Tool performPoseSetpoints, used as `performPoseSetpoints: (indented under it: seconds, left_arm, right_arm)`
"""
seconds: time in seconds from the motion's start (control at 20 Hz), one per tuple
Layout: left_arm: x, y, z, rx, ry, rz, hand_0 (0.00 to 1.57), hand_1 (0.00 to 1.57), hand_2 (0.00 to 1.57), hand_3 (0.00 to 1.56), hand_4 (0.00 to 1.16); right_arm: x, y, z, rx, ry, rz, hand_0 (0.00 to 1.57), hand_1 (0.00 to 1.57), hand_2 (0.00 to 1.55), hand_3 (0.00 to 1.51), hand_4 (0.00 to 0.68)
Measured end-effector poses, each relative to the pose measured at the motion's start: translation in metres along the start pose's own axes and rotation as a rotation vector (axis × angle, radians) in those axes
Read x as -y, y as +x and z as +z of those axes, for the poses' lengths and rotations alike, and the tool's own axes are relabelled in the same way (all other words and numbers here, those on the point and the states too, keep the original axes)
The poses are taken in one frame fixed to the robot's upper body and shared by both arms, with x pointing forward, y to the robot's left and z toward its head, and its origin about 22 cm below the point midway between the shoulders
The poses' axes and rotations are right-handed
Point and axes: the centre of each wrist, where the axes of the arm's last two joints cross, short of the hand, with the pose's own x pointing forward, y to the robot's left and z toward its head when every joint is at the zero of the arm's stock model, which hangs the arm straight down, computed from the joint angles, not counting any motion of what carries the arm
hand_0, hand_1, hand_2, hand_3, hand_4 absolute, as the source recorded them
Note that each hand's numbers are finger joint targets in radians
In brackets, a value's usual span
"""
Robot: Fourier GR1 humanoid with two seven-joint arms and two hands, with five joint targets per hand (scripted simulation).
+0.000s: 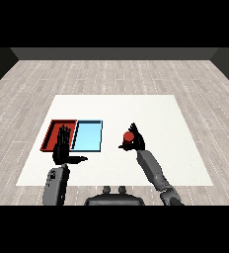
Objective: Pick the red can and put it in the red box
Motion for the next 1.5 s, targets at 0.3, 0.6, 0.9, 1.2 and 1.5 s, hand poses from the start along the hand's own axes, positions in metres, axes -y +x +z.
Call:
performPoseSetpoints:
  seconds: [0.3, 0.6, 0.9, 1.2, 1.5]
  left_arm:
    - [-0.007, 0.003, 0.000, -0.005, 0.006, 0.021, 0.00, 0.00, 0.00, 0.00, 0.00]
    - [-0.005, 0.004, 0.002, 0.004, 0.007, 0.018, 0.00, 0.00, 0.00, 0.00, 0.00]
    - [-0.002, 0.004, 0.005, 0.004, 0.007, 0.015, 0.00, 0.00, 0.00, 0.00, 0.00]
    - [-0.003, 0.003, 0.003, 0.005, 0.008, 0.007, 0.00, 0.00, 0.00, 0.00, 0.00]
    - [-0.005, 0.000, 0.001, 0.002, 0.000, 0.019, 0.00, 0.00, 0.00, 0.00, 0.00]
  right_arm:
    - [-0.004, 0.001, -0.001, -0.003, 0.002, 0.016, 0.00, 0.00, 0.00, 0.00, 0.000]
    - [-0.013, 0.005, -0.010, -0.038, -0.002, 0.031, 0.00, 0.00, 0.00, 0.00, 0.000]
    - [-0.011, -0.001, -0.016, -0.054, -0.045, 0.073, 1.52, 1.52, 1.50, 1.46, 0.493]
    - [-0.016, -0.003, -0.018, -0.072, -0.087, 0.176, 1.54, 1.54, 1.47, 1.42, 0.575]
    - [-0.020, -0.009, -0.018, -0.080, -0.089, 0.240, 1.53, 1.53, 1.47, 1.42, 0.548]
